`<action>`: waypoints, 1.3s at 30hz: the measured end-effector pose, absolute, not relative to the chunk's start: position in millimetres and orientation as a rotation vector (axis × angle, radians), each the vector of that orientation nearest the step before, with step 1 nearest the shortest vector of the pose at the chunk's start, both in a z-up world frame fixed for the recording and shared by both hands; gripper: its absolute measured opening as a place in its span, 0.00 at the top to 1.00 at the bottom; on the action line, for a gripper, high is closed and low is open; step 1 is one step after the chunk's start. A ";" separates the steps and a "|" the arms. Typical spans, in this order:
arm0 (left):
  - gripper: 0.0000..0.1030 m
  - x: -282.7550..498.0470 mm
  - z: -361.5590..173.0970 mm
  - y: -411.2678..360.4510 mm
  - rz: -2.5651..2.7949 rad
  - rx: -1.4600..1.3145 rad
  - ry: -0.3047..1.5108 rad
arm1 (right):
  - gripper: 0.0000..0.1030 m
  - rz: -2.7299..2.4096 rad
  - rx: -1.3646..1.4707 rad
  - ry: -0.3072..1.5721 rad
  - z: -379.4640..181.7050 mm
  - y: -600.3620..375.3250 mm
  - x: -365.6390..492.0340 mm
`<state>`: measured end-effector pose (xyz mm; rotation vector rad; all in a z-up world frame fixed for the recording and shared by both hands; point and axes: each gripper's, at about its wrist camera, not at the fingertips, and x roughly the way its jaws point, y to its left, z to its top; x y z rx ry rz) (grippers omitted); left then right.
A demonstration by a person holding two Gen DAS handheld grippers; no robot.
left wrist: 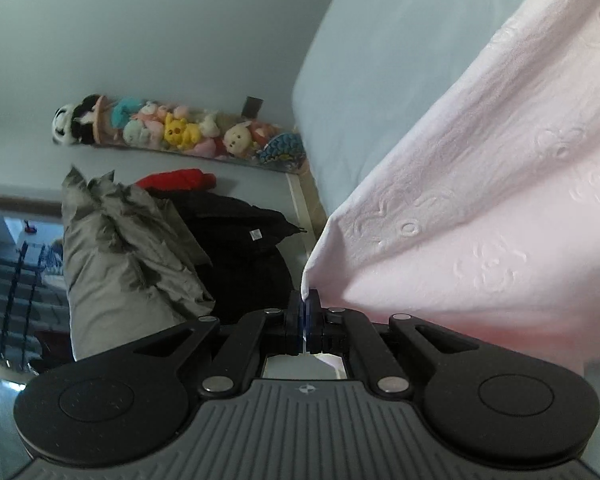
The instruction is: Fold clothes
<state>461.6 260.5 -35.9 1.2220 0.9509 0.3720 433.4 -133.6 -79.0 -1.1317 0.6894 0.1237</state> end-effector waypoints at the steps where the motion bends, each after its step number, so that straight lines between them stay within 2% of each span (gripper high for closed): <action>1: 1.00 470.7 -46.2 259.6 0.377 1.232 0.964 | 1.00 0.123 -1.128 0.698 -85.9 -133.7 441.4; 7: 0.99 500.6 -104.7 262.4 0.385 1.298 1.067 | 1.00 0.125 -1.057 0.750 -118.8 -134.3 473.0; 12: 0.93 509.9 -132.8 268.2 0.404 1.322 1.084 | 1.00 0.144 -1.007 0.809 -140.8 -135.7 481.3; 14: 0.80 508.5 -139.2 272.3 0.406 1.322 1.094 | 0.96 0.148 -0.955 0.848 -142.8 -139.0 484.3; 16: 0.56 508.8 -135.6 277.8 0.412 1.317 1.078 | 0.81 0.151 -0.899 0.887 -142.7 -143.9 487.1; 18: 0.51 508.2 -123.6 284.9 0.410 1.256 1.081 | 0.66 0.143 -0.866 0.885 -133.6 -151.8 486.3; 20: 0.43 504.1 -107.6 293.2 0.391 1.165 1.092 | 0.59 0.128 -0.803 0.883 -123.0 -156.6 479.3; 21: 0.34 500.6 -99.4 297.0 0.379 1.122 1.095 | 0.58 0.125 -0.781 0.883 -118.3 -159.9 480.5; 22: 0.32 495.4 -90.4 300.6 0.370 1.093 1.086 | 0.58 0.128 -0.759 0.884 -111.2 -165.6 486.1; 27: 0.28 469.6 -52.1 310.5 0.353 1.022 1.018 | 0.58 0.152 -0.696 0.894 -82.5 -166.3 478.2; 32: 0.28 443.7 -19.3 315.3 0.278 0.794 1.017 | 0.58 0.204 -0.741 0.881 -79.5 -148.9 453.2; 39: 0.28 409.6 -21.5 309.5 0.159 0.604 1.042 | 0.58 0.239 -0.757 0.899 -88.9 -144.2 414.0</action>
